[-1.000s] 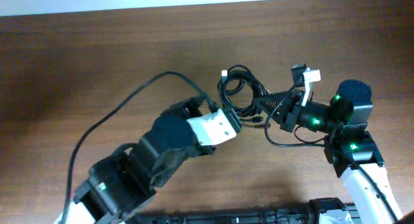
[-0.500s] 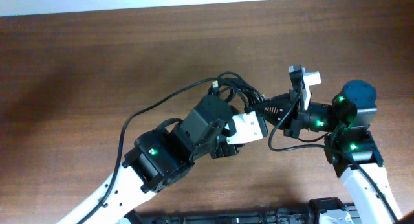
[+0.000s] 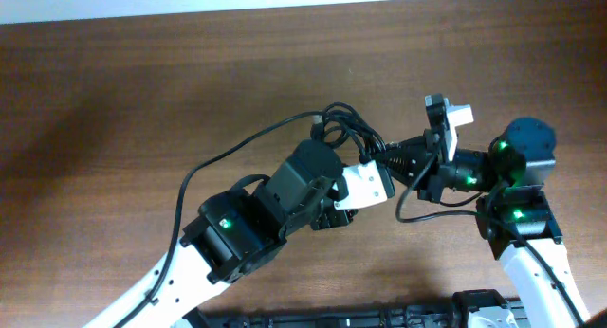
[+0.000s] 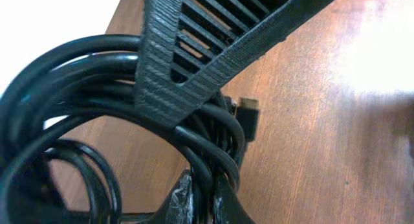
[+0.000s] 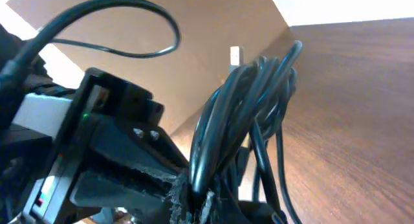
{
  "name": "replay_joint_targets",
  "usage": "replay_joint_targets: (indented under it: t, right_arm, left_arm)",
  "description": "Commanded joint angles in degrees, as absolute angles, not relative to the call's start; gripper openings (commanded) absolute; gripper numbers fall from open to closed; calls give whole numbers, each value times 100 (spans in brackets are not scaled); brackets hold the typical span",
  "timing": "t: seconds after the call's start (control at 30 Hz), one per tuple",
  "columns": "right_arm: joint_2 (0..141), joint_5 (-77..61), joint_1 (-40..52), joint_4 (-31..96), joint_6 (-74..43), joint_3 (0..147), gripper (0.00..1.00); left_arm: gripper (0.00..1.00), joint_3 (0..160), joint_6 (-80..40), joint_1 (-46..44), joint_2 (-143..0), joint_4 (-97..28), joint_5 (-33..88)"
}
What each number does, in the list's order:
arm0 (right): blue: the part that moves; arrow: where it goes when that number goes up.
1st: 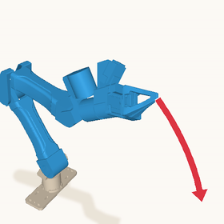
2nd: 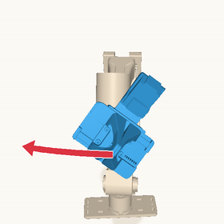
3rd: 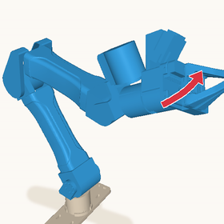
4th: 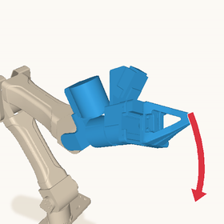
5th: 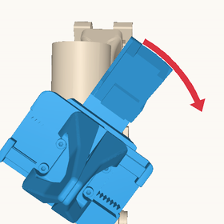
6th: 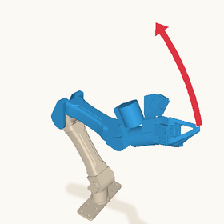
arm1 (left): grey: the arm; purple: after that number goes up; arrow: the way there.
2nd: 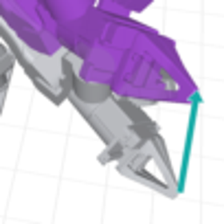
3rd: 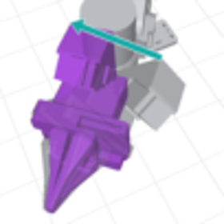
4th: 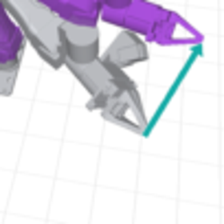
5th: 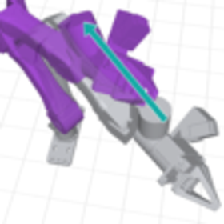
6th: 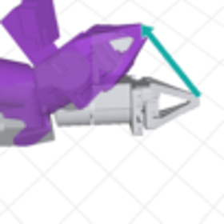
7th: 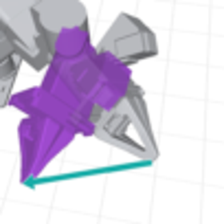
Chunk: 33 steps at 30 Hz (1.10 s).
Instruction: Untangle cables
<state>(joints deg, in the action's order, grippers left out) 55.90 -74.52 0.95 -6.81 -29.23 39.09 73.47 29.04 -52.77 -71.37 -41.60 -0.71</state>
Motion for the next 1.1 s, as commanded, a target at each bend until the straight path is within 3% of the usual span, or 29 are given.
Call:
replay_joint_targets:
  t: [0.0, 0.47, 0.57, 0.67, 0.93, 1.07]
  right_arm:
    - [5551, -6899, 99, -239, -2941, 3966, 4]
    - [5551, -6873, -283, 263, -2897, 3966, 4]
    - [5551, -6873, -283, 261, -2897, 3966, 4]
    - [5551, -6875, -283, 261, -2899, 3966, 4]
    - [5548, -7161, -311, 71, -2902, 3966, 4]
    - [5546, -7749, -517, -283, -2902, 3966, 4]
  left_arm:
    - [0, 7400, 2912, -5247, -6803, -3992, -436]
    - [0, 7400, 2842, -5247, -5944, -3798, -1684]
    - [0, 7400, 1992, -5247, -5944, -3785, -2871]
    - [0, 7400, 1717, -5247, -5948, -3778, -2873]
    - [40, 7400, 1719, -5247, -5951, -4077, -2880]
    - [41, 7400, 1717, -5247, -5955, -4147, -2665]
